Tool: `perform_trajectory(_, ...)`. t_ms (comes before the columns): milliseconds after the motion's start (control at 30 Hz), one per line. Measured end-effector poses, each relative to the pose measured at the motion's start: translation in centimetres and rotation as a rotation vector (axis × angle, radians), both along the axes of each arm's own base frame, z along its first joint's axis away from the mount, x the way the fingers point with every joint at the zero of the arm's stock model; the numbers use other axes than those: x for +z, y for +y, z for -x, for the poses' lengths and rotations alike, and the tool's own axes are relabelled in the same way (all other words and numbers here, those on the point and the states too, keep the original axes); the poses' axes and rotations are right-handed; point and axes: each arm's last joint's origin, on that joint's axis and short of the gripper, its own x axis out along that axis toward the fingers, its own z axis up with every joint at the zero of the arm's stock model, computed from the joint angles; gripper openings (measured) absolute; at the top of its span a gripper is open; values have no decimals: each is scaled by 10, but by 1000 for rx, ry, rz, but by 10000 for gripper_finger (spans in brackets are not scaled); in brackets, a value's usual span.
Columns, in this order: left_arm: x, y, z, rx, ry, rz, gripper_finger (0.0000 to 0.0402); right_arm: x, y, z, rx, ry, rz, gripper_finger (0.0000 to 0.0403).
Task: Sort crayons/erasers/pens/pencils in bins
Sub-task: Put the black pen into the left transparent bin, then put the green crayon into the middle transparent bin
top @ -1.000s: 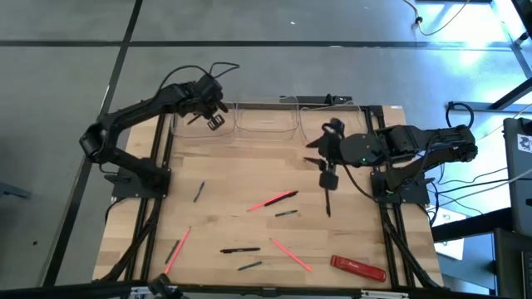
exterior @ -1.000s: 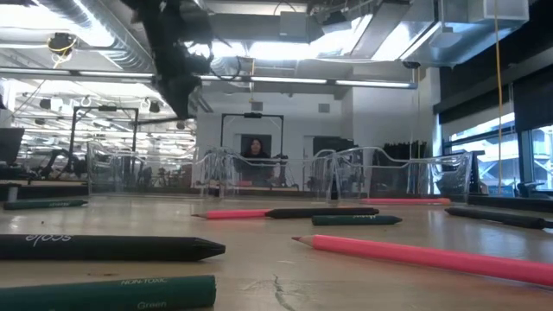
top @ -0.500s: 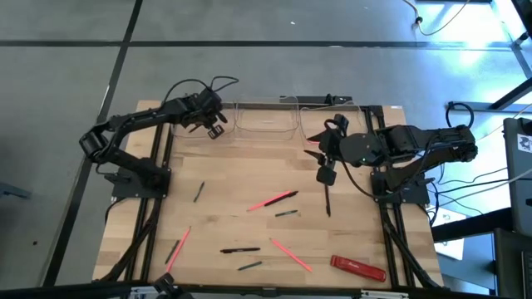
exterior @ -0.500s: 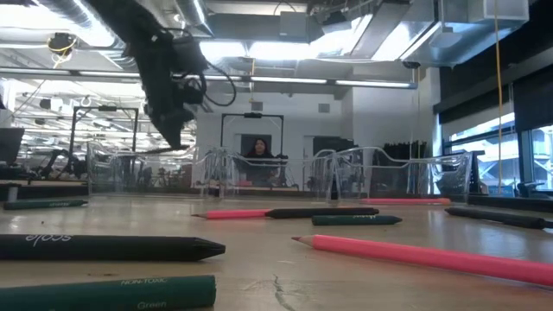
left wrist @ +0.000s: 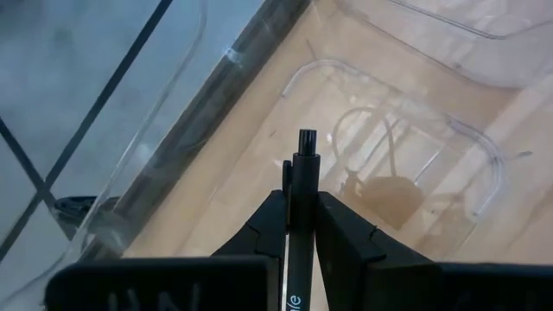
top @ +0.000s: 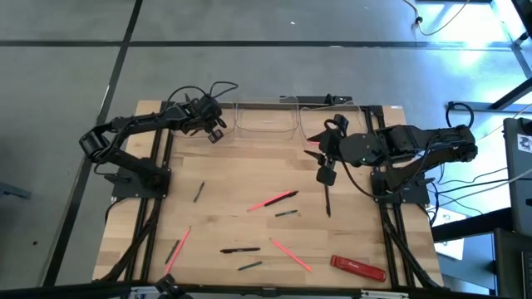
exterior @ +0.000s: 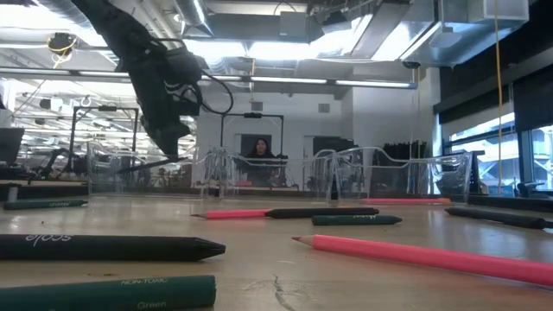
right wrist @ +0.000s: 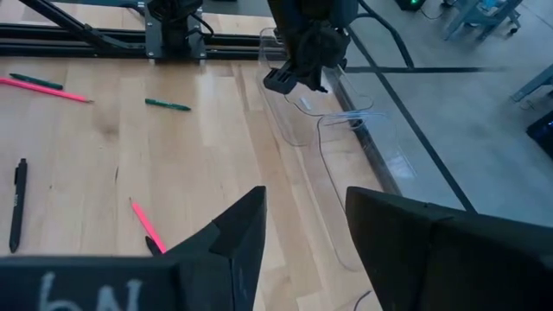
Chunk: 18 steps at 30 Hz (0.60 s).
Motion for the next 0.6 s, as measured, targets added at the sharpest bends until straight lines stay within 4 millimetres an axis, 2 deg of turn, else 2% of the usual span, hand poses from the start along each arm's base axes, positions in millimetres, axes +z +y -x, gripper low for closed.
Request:
perform_trajectory(200,0,0,-1,-31,6,-2,41,0,0,0,0,0,-1,163)
perform_trajectory(467,0,0,-1,-31,6,-1,78,0,0,0,1,0,-1,163)
perform_trajectory(600,0,0,0,-17,8,-8,83,0,0,0,1,0,-1,163)
